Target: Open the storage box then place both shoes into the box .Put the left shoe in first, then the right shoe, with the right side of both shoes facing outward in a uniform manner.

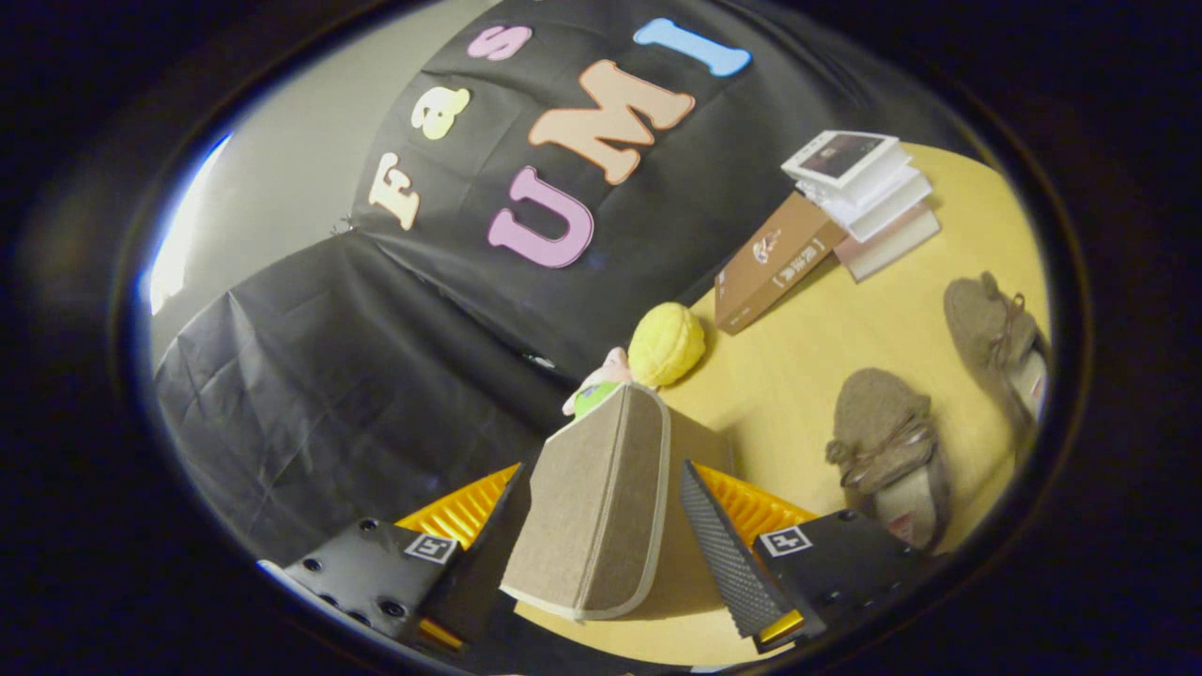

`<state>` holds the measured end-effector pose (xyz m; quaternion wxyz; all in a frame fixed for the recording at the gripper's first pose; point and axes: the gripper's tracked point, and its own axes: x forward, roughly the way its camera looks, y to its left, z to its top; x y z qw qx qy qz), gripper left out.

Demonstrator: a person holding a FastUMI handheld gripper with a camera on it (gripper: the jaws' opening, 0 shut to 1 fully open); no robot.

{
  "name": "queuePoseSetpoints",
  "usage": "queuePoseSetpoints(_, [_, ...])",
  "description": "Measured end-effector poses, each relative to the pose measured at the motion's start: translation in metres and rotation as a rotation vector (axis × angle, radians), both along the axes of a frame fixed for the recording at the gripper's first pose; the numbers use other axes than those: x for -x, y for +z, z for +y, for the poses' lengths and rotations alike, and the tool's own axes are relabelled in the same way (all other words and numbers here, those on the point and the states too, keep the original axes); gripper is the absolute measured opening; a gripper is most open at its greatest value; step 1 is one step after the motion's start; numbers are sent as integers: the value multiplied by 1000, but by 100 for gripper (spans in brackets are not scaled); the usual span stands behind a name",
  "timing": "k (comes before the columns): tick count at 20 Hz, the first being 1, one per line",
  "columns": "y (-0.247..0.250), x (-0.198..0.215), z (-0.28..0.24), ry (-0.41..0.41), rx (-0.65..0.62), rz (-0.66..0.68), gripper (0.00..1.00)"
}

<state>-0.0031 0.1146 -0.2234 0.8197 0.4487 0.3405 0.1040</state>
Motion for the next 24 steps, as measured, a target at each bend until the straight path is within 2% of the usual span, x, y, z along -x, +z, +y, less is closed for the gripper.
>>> queuePoseSetpoints(8, [-24,10,20,-15,-190,136,100])
queuePoseSetpoints(16, [-54,13,29,-91,-373,281,100])
queuePoseSetpoints(24, [-50,18,44,-54,-467,305,100])
